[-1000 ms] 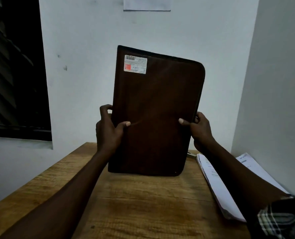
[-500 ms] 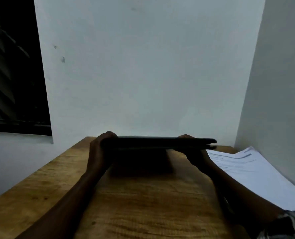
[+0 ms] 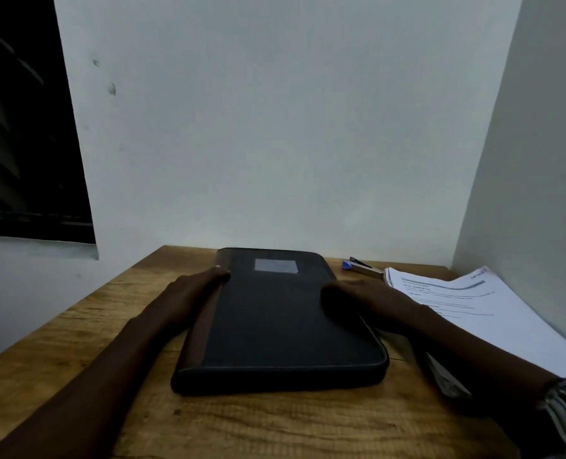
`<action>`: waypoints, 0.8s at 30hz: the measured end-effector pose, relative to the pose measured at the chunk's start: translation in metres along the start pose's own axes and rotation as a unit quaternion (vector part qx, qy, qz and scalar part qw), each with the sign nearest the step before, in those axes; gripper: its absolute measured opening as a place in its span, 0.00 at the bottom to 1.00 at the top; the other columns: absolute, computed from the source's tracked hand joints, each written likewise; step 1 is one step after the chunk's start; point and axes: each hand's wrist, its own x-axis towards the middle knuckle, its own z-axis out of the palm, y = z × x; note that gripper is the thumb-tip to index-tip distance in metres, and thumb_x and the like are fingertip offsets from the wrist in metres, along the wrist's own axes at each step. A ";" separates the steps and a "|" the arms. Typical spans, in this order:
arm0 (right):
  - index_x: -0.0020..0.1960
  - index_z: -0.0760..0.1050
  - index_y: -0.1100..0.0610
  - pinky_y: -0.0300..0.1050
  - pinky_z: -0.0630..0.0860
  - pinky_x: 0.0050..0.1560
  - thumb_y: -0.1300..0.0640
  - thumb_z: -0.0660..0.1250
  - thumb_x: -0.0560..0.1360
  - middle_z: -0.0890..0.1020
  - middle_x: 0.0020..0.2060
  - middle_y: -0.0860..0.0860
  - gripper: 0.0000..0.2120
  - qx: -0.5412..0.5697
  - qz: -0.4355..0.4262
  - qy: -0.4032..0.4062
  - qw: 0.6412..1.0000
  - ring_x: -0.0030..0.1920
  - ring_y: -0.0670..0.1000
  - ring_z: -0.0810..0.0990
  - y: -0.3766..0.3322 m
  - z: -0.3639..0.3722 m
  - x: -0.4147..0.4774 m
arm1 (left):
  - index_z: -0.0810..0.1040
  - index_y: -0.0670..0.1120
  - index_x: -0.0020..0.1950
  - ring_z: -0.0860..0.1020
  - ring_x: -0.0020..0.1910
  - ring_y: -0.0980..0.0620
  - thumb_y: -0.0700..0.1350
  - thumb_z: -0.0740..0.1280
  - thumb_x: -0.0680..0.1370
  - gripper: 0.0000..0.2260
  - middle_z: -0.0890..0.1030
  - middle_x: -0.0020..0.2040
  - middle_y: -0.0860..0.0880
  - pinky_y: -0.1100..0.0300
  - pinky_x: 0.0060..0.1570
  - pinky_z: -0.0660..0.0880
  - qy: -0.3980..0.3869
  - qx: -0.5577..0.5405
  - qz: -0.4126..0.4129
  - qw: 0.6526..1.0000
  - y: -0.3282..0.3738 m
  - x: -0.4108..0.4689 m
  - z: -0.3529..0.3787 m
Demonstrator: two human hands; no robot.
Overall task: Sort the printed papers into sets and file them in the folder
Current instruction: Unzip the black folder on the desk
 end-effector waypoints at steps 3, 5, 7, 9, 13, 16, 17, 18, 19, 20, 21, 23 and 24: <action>0.75 0.62 0.47 0.52 0.69 0.67 0.54 0.57 0.83 0.69 0.72 0.49 0.21 -0.016 0.022 -0.035 0.999 0.69 0.53 0.71 -0.002 -0.002 -0.004 | 0.70 0.66 0.69 0.77 0.57 0.52 0.40 0.61 0.81 0.23 0.75 0.67 0.49 0.64 0.46 0.72 -0.044 -0.044 -0.056 0.996 -0.005 0.010 -0.001; 0.75 0.60 0.45 0.50 0.70 0.66 0.54 0.56 0.83 0.67 0.73 0.47 0.21 -0.031 0.010 -0.031 0.999 0.68 0.52 0.71 -0.005 -0.001 -0.004 | 0.74 0.58 0.68 0.77 0.59 0.50 0.33 0.60 0.78 0.26 0.75 0.69 0.48 0.64 0.44 0.70 -0.059 -0.037 -0.069 0.995 -0.007 0.020 -0.006; 0.75 0.59 0.45 0.48 0.71 0.64 0.54 0.56 0.83 0.68 0.73 0.47 0.21 -0.033 0.011 -0.038 0.999 0.67 0.52 0.72 -0.006 0.001 -0.005 | 0.79 0.52 0.64 0.78 0.59 0.50 0.30 0.60 0.77 0.23 0.78 0.65 0.47 0.63 0.46 0.70 -0.069 -0.028 -0.084 0.994 -0.001 0.032 -0.014; 0.77 0.57 0.46 0.48 0.72 0.64 0.54 0.56 0.83 0.67 0.73 0.48 0.23 -0.040 0.011 -0.047 0.998 0.67 0.53 0.72 -0.007 0.004 -0.006 | 0.83 0.48 0.59 0.79 0.53 0.52 0.32 0.62 0.76 0.18 0.82 0.59 0.47 0.62 0.47 0.73 -0.070 -0.008 -0.090 0.993 0.006 0.041 -0.018; 0.77 0.57 0.47 0.49 0.72 0.65 0.59 0.59 0.81 0.68 0.73 0.50 0.27 -0.060 0.003 -0.053 0.997 0.69 0.53 0.72 -0.004 0.000 -0.007 | 0.83 0.50 0.52 0.80 0.46 0.51 0.40 0.66 0.76 0.09 0.82 0.53 0.47 0.53 0.48 0.80 -0.031 0.018 -0.121 0.992 0.011 0.046 -0.010; 0.73 0.66 0.47 0.41 0.72 0.53 0.69 0.58 0.76 0.76 0.67 0.50 0.29 -0.057 0.036 -0.018 0.998 0.66 0.51 0.74 0.001 -0.006 -0.001 | 0.80 0.53 0.57 0.79 0.50 0.48 0.46 0.64 0.78 0.09 0.80 0.56 0.47 0.51 0.49 0.79 -0.007 0.001 -0.136 0.991 0.019 0.047 -0.003; 0.70 0.70 0.47 0.40 0.70 0.48 0.70 0.57 0.75 0.78 0.63 0.50 0.28 -0.048 0.055 0.000 0.997 0.63 0.51 0.75 0.003 -0.007 0.004 | 0.79 0.52 0.58 0.79 0.52 0.48 0.47 0.64 0.78 0.10 0.79 0.58 0.47 0.52 0.51 0.78 -0.006 -0.007 -0.135 0.991 0.023 0.047 -0.003; 0.67 0.73 0.48 0.40 0.70 0.46 0.69 0.57 0.75 0.79 0.60 0.50 0.25 -0.038 0.075 0.014 0.996 0.60 0.52 0.77 0.005 -0.007 0.009 | 0.78 0.52 0.60 0.78 0.55 0.47 0.49 0.64 0.79 0.11 0.78 0.60 0.47 0.52 0.52 0.77 -0.013 -0.010 -0.130 0.991 0.027 0.049 -0.002; 0.64 0.75 0.49 0.42 0.71 0.46 0.66 0.58 0.77 0.80 0.58 0.50 0.21 -0.027 0.089 0.030 0.995 0.58 0.52 0.78 0.005 -0.006 0.015 | 0.78 0.52 0.61 0.77 0.57 0.47 0.50 0.65 0.79 0.12 0.77 0.62 0.47 0.53 0.54 0.76 -0.018 -0.009 -0.119 0.993 0.031 0.052 -0.001; 0.62 0.77 0.50 0.43 0.73 0.47 0.63 0.60 0.77 0.81 0.56 0.51 0.18 -0.013 0.103 0.043 0.994 0.56 0.53 0.79 0.006 -0.005 0.022 | 0.77 0.52 0.63 0.76 0.60 0.47 0.52 0.65 0.79 0.14 0.76 0.64 0.48 0.53 0.56 0.75 -0.022 -0.005 -0.106 0.994 0.036 0.055 0.001; 0.61 0.78 0.50 0.45 0.75 0.49 0.61 0.61 0.77 0.82 0.55 0.52 0.15 0.000 0.110 0.055 0.992 0.55 0.53 0.79 0.007 -0.004 0.030 | 0.77 0.52 0.64 0.74 0.63 0.47 0.54 0.65 0.79 0.15 0.76 0.65 0.48 0.52 0.59 0.74 -0.025 -0.002 -0.094 0.995 0.040 0.059 0.002; 0.58 0.80 0.50 0.47 0.77 0.51 0.59 0.63 0.76 0.83 0.53 0.53 0.13 0.019 0.120 0.057 0.991 0.53 0.54 0.81 0.009 -0.001 0.052 | 0.75 0.52 0.67 0.72 0.66 0.48 0.56 0.64 0.79 0.18 0.75 0.66 0.47 0.52 0.63 0.71 -0.028 0.012 -0.066 0.997 0.047 0.069 0.004; 0.57 0.81 0.51 0.49 0.77 0.52 0.58 0.64 0.75 0.84 0.52 0.54 0.13 0.029 0.124 0.055 0.990 0.53 0.55 0.81 0.007 -0.001 0.064 | 0.75 0.51 0.68 0.72 0.66 0.48 0.57 0.63 0.79 0.19 0.76 0.66 0.47 0.52 0.64 0.70 -0.028 0.022 -0.053 0.998 0.048 0.074 0.005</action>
